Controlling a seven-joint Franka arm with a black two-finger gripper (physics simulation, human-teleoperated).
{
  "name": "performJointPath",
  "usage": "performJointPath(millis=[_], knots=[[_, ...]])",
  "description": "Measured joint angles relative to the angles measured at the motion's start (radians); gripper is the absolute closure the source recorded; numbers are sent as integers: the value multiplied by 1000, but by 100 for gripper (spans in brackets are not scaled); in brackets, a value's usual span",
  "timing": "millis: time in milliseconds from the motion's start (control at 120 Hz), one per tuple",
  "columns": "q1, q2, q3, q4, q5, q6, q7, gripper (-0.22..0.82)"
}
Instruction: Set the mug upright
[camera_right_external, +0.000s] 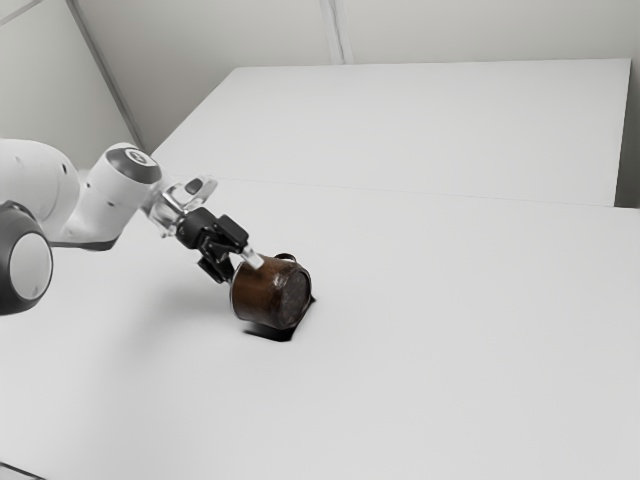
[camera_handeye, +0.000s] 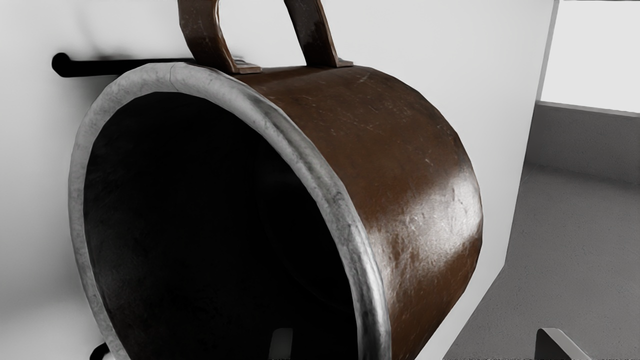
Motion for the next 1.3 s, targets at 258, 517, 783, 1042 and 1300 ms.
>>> performJointPath(millis=[258, 517, 783, 1042, 1300], knots=[[-8, -15, -2, 1, -2, 6, 18, 51], [-15, -29, -1, 5, 0, 14, 23, 72], [-14, -60, 0, 10, 17, 24, 23, 77], [-63, -187, -37, -1, 239, 141, -3, 79], [-87, -274, -138, -81, 546, 328, -59, 79]])
